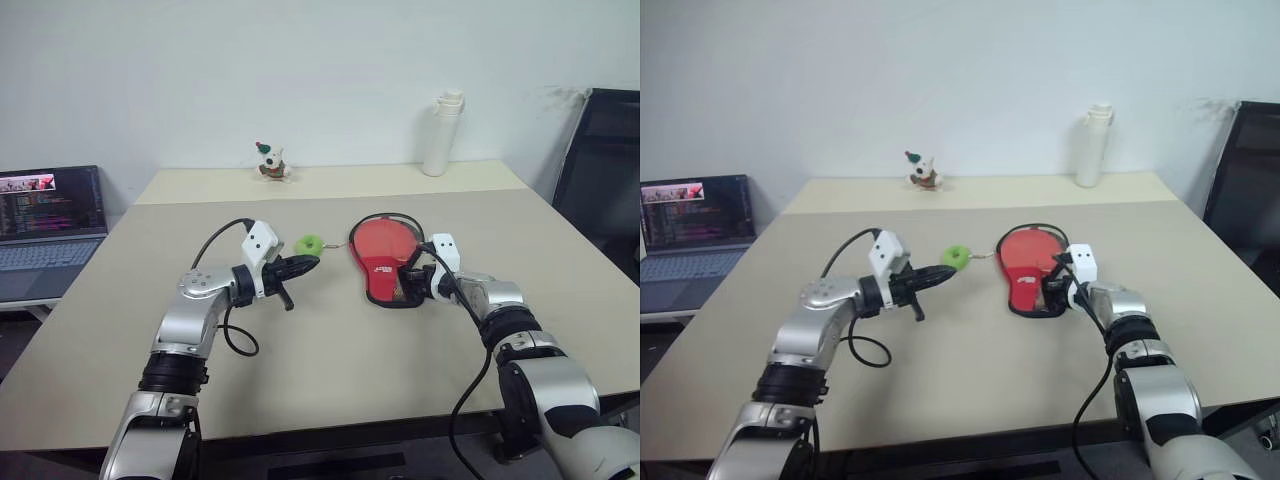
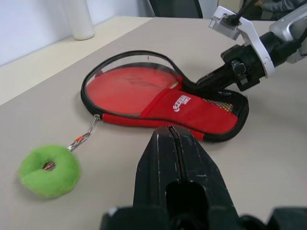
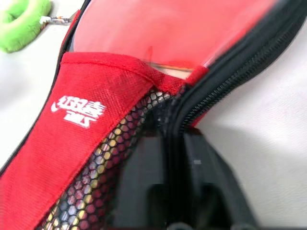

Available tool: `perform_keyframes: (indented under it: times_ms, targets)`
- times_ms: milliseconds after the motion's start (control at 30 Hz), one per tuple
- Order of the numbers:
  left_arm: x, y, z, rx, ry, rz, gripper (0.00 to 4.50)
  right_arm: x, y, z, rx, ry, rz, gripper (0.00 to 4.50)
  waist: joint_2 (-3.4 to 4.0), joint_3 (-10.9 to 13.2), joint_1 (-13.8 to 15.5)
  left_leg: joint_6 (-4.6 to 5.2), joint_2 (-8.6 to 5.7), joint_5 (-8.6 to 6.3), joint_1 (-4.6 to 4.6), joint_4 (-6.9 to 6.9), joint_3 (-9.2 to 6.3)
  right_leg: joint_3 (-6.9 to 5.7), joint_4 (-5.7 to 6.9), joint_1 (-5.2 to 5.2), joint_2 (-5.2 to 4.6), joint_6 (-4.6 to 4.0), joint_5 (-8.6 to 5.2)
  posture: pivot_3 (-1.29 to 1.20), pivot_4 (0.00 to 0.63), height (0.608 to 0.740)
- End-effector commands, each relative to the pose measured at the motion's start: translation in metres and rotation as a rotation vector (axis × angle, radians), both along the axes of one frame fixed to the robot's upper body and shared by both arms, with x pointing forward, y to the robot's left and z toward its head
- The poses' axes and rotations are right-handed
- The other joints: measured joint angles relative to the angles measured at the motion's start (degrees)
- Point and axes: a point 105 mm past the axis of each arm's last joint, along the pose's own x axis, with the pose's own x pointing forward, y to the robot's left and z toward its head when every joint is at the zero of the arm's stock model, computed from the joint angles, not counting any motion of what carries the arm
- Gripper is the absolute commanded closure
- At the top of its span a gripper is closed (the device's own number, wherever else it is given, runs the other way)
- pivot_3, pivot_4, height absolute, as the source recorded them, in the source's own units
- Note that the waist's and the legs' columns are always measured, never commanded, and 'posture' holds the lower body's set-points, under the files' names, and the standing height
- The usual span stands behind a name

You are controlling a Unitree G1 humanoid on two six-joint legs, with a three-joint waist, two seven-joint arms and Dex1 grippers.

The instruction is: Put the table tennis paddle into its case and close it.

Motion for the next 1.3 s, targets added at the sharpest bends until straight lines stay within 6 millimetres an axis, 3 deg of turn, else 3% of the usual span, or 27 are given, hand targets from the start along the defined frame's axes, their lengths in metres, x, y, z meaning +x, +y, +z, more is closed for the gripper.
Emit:
perform_keyframes:
  times_ms: [33,267,367,867,1300]
  targets:
    - [-0.015,0.001,0.005,0.030,-0.006,-0.076,4.50,-0.013,0.035,-0.004,0.102,0.084,0.111,4.49,0.00,0.0,-0.2,0.00,0.00,0.00,0.02,-0.01,0.01,0.01,0.09,-0.02,0.00,0.00,0.00,0.00,0.150,0.740]
    - [-0.037,0.002,-0.005,0.073,0.076,-0.176,4.50,-0.051,0.085,0.013,0.202,0.105,0.303,4.49,0.01,0.0,-0.5,0.00,0.07,0.00,-0.01,-0.07,-0.08,-0.06,0.35,-0.19,0.05,-0.16,-0.11,0.00,0.150,0.740]
    - [-0.038,-0.001,-0.005,0.072,0.082,-0.188,4.50,-0.072,0.091,0.011,0.198,0.126,0.357,4.49,0.01,0.0,-0.4,0.00,0.05,0.00,-0.05,-0.06,-0.13,-0.10,0.37,-0.22,0.05,-0.18,-0.13,0.00,0.150,0.740]
    - [-0.045,-0.008,-0.012,0.065,0.115,-0.219,4.50,-0.136,0.062,-0.010,0.204,0.236,0.311,4.49,0.00,0.0,0.6,0.00,-0.04,-0.01,-0.16,-0.04,-0.21,-0.18,0.25,-0.22,0.00,0.09,-0.30,0.00,0.150,0.740]
    - [-0.047,-0.008,-0.014,0.071,0.126,-0.232,4.50,-0.169,0.066,-0.014,0.277,0.302,0.282,4.49,0.00,0.0,0.8,0.00,-0.03,-0.01,-0.17,-0.04,-0.22,-0.18,0.22,-0.22,0.01,0.12,-0.33,0.00,0.150,0.740]
